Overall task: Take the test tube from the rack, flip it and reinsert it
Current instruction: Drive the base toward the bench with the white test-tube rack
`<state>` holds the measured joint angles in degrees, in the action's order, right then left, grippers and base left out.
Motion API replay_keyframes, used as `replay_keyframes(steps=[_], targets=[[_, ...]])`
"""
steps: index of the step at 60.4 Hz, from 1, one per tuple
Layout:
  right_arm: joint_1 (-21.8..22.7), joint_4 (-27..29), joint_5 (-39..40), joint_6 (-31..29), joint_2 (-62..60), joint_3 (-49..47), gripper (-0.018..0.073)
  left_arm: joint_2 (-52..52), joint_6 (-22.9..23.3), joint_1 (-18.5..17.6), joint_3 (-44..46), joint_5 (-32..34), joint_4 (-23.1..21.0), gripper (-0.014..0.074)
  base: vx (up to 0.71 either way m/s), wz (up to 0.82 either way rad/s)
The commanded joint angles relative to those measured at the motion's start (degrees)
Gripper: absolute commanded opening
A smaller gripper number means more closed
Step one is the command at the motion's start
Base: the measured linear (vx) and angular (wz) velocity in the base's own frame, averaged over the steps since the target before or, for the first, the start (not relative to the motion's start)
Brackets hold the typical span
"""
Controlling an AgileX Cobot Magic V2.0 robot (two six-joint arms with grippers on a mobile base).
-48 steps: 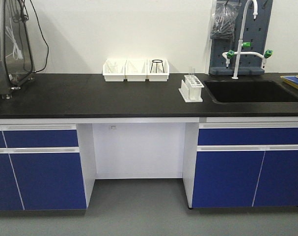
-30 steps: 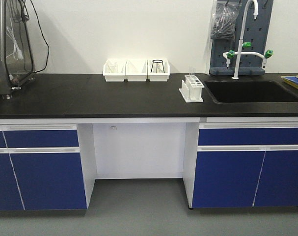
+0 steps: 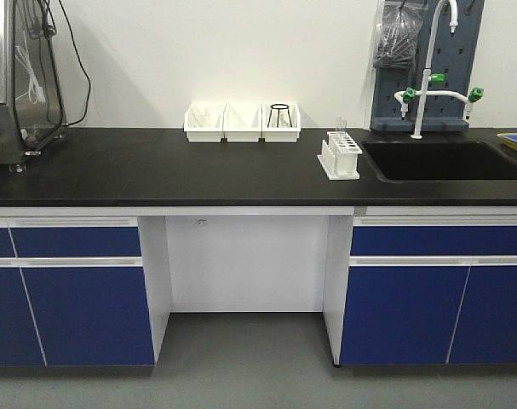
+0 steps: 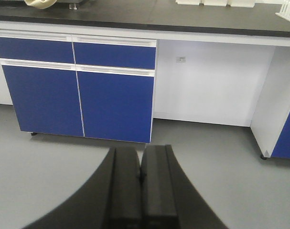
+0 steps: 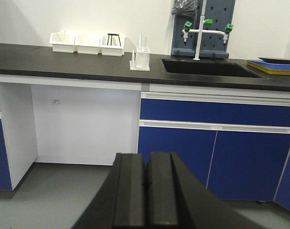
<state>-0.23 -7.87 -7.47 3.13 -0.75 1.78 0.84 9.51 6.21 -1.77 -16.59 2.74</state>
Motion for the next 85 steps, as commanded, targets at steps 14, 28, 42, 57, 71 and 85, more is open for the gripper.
replay_keyframes(steps=[14,28,42,57,71,85], targets=[[0.2,-0.3,5.0,-0.4,-0.4,0.0,-0.0013,0.2,0.0,-0.2,-0.1,5.0,-0.2,-0.0006,0.16,-0.03],[0.2,-0.3,5.0,-0.4,-0.4,0.0,-0.0013,0.2,0.0,-0.2,-0.1,5.0,-0.2,-0.0006,0.27,0.04],[0.2,-0.3,5.0,-0.4,-0.4,0.0,-0.0013,0.2,0.0,-0.2,-0.1,5.0,-0.2,-0.0006,0.40,0.07],[0.2,-0.3,5.0,-0.4,-0.4,0.0,-0.0013,0.2,0.0,-0.2,-0.1,5.0,-0.2,-0.0006,0.44,-0.02],[0.2,-0.3,5.0,-0.4,-0.4,0.0,-0.0013,0.2,0.0,-0.2,-0.1,5.0,-0.2,-0.0006,0.45,-0.06],[0.2,-0.3,5.0,-0.4,-0.4,0.0,-0.0013,0.2,0.0,-0.2,-0.1,5.0,-0.2,-0.0006,0.46,-0.06]])
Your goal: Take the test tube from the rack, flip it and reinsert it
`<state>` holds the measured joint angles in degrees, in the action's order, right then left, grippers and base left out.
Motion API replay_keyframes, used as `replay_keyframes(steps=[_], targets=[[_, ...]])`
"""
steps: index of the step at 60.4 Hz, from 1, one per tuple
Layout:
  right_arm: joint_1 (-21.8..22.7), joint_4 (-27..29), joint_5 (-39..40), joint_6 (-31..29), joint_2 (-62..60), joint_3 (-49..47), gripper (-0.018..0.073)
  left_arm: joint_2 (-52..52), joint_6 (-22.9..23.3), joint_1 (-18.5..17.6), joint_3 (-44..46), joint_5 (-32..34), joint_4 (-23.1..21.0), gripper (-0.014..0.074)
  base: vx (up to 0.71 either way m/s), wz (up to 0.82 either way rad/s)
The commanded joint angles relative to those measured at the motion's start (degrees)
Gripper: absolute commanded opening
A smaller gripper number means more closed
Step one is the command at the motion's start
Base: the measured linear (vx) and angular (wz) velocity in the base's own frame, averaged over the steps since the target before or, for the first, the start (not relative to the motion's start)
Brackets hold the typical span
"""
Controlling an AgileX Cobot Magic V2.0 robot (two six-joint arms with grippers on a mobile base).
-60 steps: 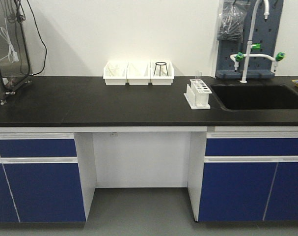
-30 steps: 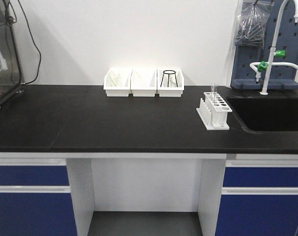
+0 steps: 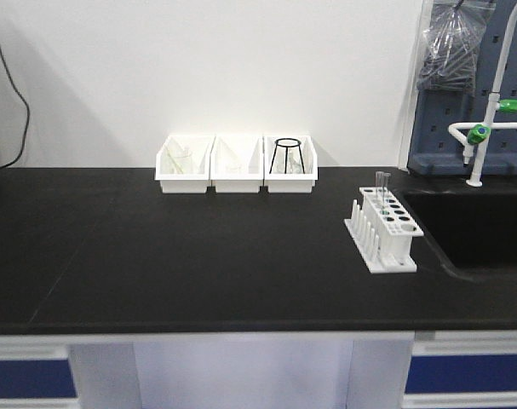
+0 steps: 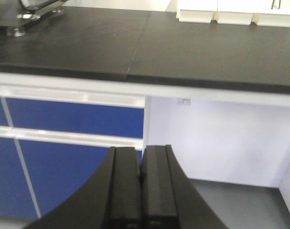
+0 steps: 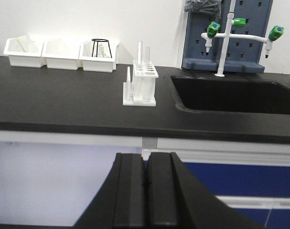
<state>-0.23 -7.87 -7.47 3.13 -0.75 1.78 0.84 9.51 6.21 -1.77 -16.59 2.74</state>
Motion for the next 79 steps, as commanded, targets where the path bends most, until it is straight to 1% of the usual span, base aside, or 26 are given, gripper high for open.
replay_keyframes(steps=[1,53,79], targets=[[0.2,-0.3,5.0,-0.4,-0.4,0.0,-0.0013,0.2,0.0,-0.2,-0.1,5.0,-0.2,-0.0006,0.47,-0.06],[0.2,-0.3,5.0,-0.4,-0.4,0.0,-0.0013,0.2,0.0,-0.2,-0.1,5.0,-0.2,-0.0006,0.47,0.00],[0.2,-0.3,5.0,-0.4,-0.4,0.0,-0.0013,0.2,0.0,-0.2,-0.1,5.0,-0.2,-0.0006,0.23,0.02]])
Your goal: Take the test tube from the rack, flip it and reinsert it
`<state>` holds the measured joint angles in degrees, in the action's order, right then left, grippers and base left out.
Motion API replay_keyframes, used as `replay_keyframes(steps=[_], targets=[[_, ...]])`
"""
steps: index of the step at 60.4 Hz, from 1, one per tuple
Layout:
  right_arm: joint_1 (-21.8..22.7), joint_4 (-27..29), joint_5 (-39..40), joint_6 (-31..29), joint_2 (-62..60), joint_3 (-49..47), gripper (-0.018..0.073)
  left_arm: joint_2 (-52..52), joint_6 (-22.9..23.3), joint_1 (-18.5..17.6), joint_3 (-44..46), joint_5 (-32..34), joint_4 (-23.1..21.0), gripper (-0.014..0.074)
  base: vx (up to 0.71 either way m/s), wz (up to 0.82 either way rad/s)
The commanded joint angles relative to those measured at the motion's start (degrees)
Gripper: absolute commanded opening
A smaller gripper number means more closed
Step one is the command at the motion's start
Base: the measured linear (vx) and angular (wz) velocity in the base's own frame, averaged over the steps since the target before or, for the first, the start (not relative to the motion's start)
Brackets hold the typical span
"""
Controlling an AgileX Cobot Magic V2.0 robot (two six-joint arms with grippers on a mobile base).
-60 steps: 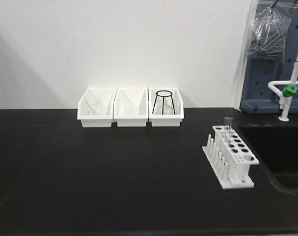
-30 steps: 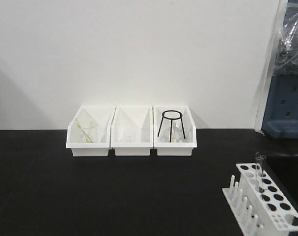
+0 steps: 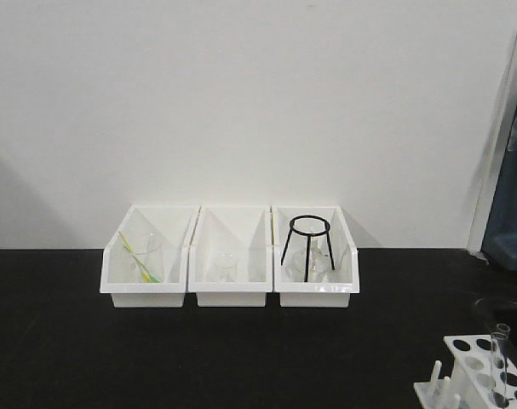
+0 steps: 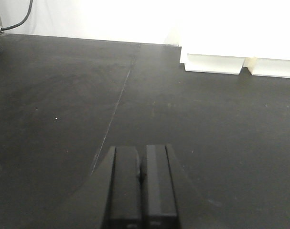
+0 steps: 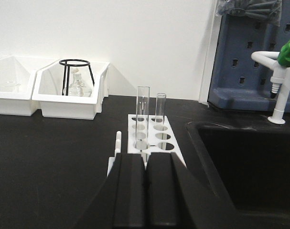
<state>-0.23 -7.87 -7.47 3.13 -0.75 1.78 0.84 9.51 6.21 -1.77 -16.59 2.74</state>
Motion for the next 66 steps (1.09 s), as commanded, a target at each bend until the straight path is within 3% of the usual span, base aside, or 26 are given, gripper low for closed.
replay_keyframes(steps=[1,26,36,42,52,66], targets=[[0.2,-0.3,5.0,-0.4,-0.4,0.0,-0.0013,0.2,0.0,-0.2,-0.1,5.0,-0.2,-0.0006,0.08,0.04],[0.2,-0.3,5.3,-0.4,-0.4,0.0,-0.0013,0.2,0.0,-0.2,-0.1,5.0,-0.2,-0.0006,0.03,0.01],[0.2,3.6,17.4,3.2,-0.4,-1.7,-0.0012,0.2,0.0,-0.2,-0.1,5.0,-0.2,-0.0006,0.00,0.00],[0.2,5.4,19.2,2.3,0.9,-8.5,-0.0012,0.2,0.0,-0.2,-0.1,5.0,-0.2,-0.0006,0.00,0.00],[0.2,5.6,21.7,-5.5,18.3,-22.8,-0.0012,0.2,0.0,-0.2,-0.1,5.0,-0.2,-0.0006,0.00,0.01],[0.2,5.2,26.0,-5.0,40.2,-31.2,-0.0012,0.2,0.0,-0.2,-0.1,5.0,-0.2,-0.0006,0.00,0.00]])
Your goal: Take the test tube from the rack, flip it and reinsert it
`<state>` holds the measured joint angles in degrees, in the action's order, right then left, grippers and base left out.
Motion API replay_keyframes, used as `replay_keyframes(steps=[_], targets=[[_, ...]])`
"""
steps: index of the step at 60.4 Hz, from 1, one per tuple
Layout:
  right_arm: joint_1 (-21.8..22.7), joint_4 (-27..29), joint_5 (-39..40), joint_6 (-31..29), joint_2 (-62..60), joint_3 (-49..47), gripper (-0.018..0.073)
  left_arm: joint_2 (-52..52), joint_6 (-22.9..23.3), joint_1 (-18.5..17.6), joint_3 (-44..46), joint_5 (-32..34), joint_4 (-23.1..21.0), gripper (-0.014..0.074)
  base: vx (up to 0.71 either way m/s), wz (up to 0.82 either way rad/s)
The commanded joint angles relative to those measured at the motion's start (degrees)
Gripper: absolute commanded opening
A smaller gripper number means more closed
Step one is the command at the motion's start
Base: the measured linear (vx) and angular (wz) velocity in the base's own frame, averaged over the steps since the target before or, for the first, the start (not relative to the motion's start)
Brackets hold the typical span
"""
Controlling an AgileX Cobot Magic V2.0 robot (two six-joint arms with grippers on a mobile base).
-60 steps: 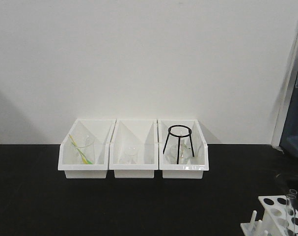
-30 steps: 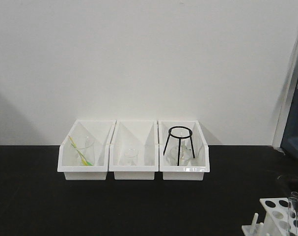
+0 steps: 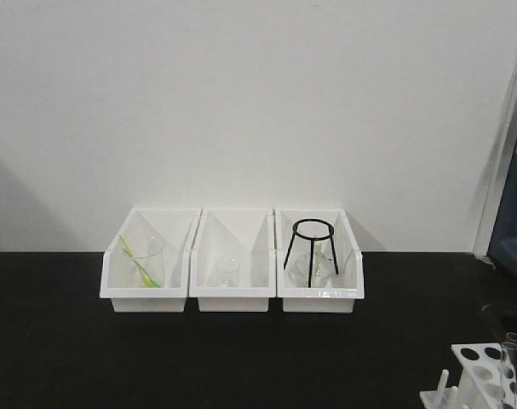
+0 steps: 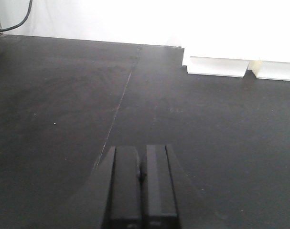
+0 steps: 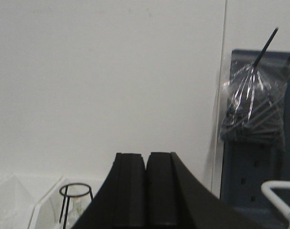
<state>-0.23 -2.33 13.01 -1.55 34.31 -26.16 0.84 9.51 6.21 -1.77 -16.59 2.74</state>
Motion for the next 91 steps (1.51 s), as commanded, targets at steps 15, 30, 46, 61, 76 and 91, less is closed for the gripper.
replay_keyframes(steps=[15,30,46,61,76,91], targets=[[0.2,-0.9,7.9,-0.5,8.1,-3.6,0.0025,0.2,0.0,-0.2,-0.1,5.0,-0.2,-0.0006,0.00,0.00],[0.2,-1.5,8.0,-0.6,6.7,-3.6,0.0331,0.2,0.0,-0.2,-0.1,5.0,-0.2,-0.0006,0.00,0.00],[0.2,-1.1,8.8,0.2,6.7,-3.6,0.0653,0.2,0.0,-0.2,-0.1,5.0,-0.2,-0.0006,0.00,0.00],[0.3,-0.9,17.1,1.6,11.6,6.0,0.0615,0.2,0.0,-0.2,-0.1,5.0,-0.2,-0.0006,0.00,0.00],[0.2,-0.6,38.1,0.2,28.4,16.6,0.0504,0.2,0.0,-0.2,-0.1,5.0,-0.2,-0.0006,0.00,0.00],[0.2,5.4,47.2,0.2,37.4,16.3,0.0482,0.2,0.0,-0.2,-0.1,5.0,-0.2,-0.0006,0.00,0.00]])
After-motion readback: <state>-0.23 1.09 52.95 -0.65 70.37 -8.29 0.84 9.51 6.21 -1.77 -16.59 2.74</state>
